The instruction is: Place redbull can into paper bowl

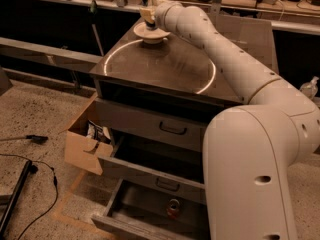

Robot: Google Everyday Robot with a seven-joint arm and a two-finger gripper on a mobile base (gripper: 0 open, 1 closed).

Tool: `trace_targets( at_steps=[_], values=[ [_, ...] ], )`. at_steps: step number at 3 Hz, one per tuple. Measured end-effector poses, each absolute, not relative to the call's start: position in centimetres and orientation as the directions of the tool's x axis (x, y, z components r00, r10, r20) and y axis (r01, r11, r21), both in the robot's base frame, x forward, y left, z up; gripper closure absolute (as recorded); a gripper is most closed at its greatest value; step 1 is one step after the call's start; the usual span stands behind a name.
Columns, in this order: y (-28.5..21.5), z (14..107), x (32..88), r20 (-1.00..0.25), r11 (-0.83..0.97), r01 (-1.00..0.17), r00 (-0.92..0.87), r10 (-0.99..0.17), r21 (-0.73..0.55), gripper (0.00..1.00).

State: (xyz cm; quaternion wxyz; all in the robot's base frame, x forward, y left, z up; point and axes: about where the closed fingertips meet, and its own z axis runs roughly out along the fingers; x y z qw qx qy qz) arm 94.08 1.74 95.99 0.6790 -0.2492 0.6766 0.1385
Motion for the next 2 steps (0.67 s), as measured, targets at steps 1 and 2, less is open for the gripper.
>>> trace_targets(
  at_steps=[1, 2],
  values=[
    [1.61, 96.12, 94.26, -0.984, 0.841, -0.514, 0.047, -0.169, -0.169, 0.42],
    [1.44, 96.23, 94.15, -0.982, 0.841, -0.510, 0.043, -0.182, -0.179, 0.19]
  ],
)
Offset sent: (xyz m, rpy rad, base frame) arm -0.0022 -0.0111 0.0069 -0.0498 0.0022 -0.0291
